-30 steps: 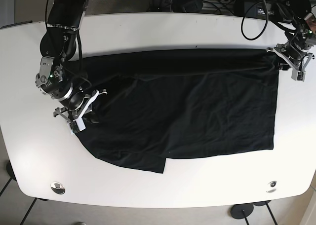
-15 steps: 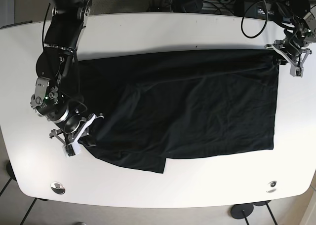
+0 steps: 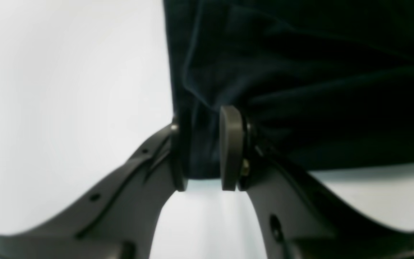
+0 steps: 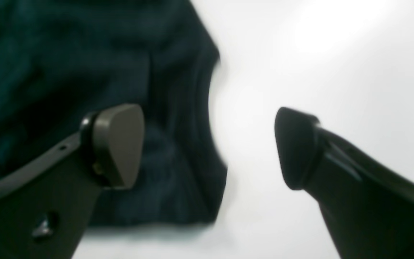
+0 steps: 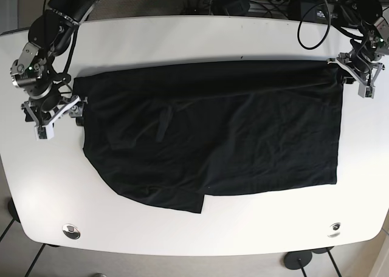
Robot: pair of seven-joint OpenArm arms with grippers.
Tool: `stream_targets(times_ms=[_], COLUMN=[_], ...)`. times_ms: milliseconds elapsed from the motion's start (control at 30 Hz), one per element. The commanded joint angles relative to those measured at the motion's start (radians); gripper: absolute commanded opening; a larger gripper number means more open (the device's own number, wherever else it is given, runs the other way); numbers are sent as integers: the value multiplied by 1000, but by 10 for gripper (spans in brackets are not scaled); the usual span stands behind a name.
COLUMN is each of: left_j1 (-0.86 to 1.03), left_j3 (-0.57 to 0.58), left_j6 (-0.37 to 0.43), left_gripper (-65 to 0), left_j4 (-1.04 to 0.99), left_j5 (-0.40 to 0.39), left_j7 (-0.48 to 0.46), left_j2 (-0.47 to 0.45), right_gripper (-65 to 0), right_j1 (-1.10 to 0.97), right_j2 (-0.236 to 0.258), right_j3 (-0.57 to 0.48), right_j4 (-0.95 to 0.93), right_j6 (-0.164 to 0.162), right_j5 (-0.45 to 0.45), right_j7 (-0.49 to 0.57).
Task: Fold the T-shirt properly
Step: 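Pull the shirt edge taut between both grippers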
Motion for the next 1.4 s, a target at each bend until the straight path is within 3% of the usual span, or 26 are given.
stream_targets(times_ms=[33,133,167,200,233,300,400,467,533,633,667,1067,1133,1200,1233,1300,1400], left_j1=[-14,-19,-19,-16,-16,-16,-18,-19,-22,-16,-10,50,53,55,55,56,118], left_j3=[-1,41,53,64,64,50,49,42,33,33,33,90,87,82,82,79,50], left_j6=[-1,-1,-1,4,4,7,9,43,87,92,92,38,38,40,40,34,-1], left_gripper=[-531,-529,-528,-507,-471,-379,-371,-371,-369,-369,-369,-371,-439,-604,-650,-650,-650], left_j4=[15,18,21,22,22,22,22,16,13,12,10,-196,-192,-197,-197,-182,-136], left_j5=[-20,-20,-20,-23,-23,-23,-22,-2,56,102,105,105,105,116,142,193,176], left_j7=[-64,-70,-70,-70,-70,-70,-73,-75,-76,-96,-119,-238,-238,-238,-236,-236,-231], left_j2=[-16,-17,-19,-20,-22,-20,-22,-25,-20,-2,10,12,12,12,14,18,18], right_gripper=[-119,-119,-119,-119,-119,-119,-130,-239,-385,-604,-617,-620,-623,-633,-633,-633,-633], right_j1=[-28,-63,-66,-71,-71,-67,-69,-69,-69,-69,-69,-69,-69,-69,-69,-71,-97], right_j2=[14,14,14,12,12,14,12,0,-17,-22,-22,-23,-23,-23,-23,-23,-17], right_j3=[8,11,11,13,13,13,10,10,10,8,8,10,11,11,11,11,13], right_j4=[-16,-106,-139,-183,-215,-293,-306,-306,-306,-306,-306,-304,-304,-303,-303,-300,-300], right_j6=[3,8,26,59,71,79,79,79,79,79,79,79,79,79,79,80,80], right_j5=[19,19,19,19,19,19,19,19,19,19,19,19,19,19,19,19,19], right_j7=[25,28,41,74,90,131,154,154,154,154,154,154,154,154,154,154,154])
